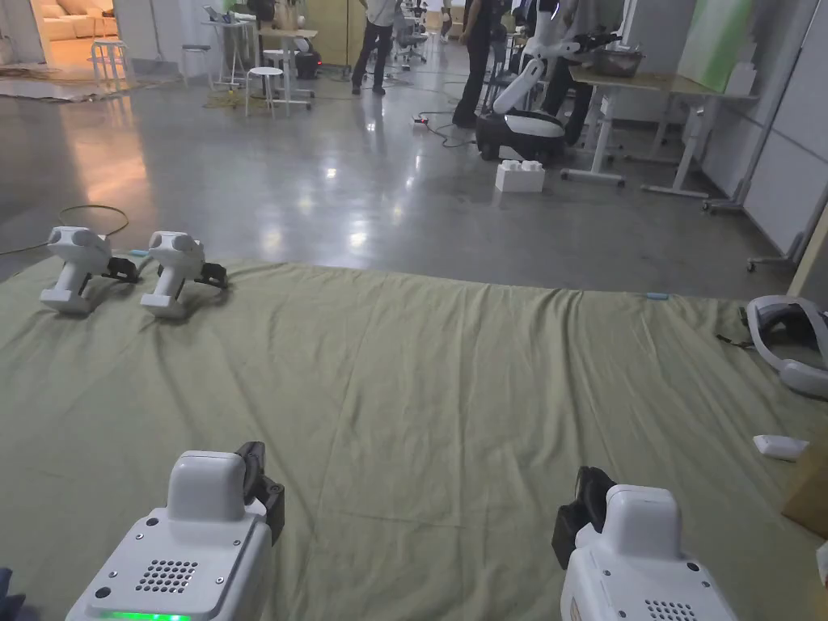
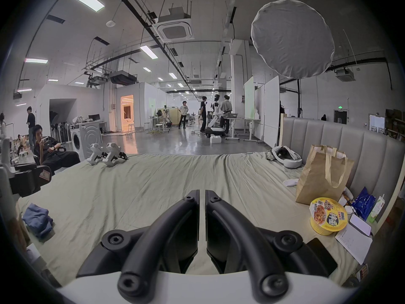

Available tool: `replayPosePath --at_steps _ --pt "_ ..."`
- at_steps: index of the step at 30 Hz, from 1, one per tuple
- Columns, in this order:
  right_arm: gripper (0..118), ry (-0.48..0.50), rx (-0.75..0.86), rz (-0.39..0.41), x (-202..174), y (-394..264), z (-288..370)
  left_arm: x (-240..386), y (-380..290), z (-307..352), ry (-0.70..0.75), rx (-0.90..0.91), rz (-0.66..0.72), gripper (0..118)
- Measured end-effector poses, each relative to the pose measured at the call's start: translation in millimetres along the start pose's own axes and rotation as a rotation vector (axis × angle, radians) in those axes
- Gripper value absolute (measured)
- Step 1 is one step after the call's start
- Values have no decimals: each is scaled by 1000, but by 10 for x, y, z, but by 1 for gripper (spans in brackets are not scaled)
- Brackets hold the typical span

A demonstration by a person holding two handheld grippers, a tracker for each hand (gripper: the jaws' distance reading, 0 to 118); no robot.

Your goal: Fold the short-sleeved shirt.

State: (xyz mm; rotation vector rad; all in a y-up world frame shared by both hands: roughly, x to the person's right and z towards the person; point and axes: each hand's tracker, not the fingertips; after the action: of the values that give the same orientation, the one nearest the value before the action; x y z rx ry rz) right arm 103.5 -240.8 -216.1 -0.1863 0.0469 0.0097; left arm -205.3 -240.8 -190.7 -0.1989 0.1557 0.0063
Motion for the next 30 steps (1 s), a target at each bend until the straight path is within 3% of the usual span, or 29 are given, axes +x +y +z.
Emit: replayPosePath --at_steps 12,16,18,20,26,30 --pt "9 2 3 19 -40 12 -6 -38 35 14 -1 -2 -9 5" --pt "28 8 -2 31 -50 29 -19 -65 46 1 13 -12 -11 7" --pt "64 5 -12 42 -62 29 -37 -77 55 -4 18 -21 -7 34" --pt "83 2 -26 45 -66 25 -55 -123 67 -7 -9 -30 10 72" --pt "109 -36 -33 48 -81 8 -72 -124 72 9 27 -20 -18 83" --pt "109 -43 -32 47 -64 10 -81 -133 80 12 34 -10 -34 97"
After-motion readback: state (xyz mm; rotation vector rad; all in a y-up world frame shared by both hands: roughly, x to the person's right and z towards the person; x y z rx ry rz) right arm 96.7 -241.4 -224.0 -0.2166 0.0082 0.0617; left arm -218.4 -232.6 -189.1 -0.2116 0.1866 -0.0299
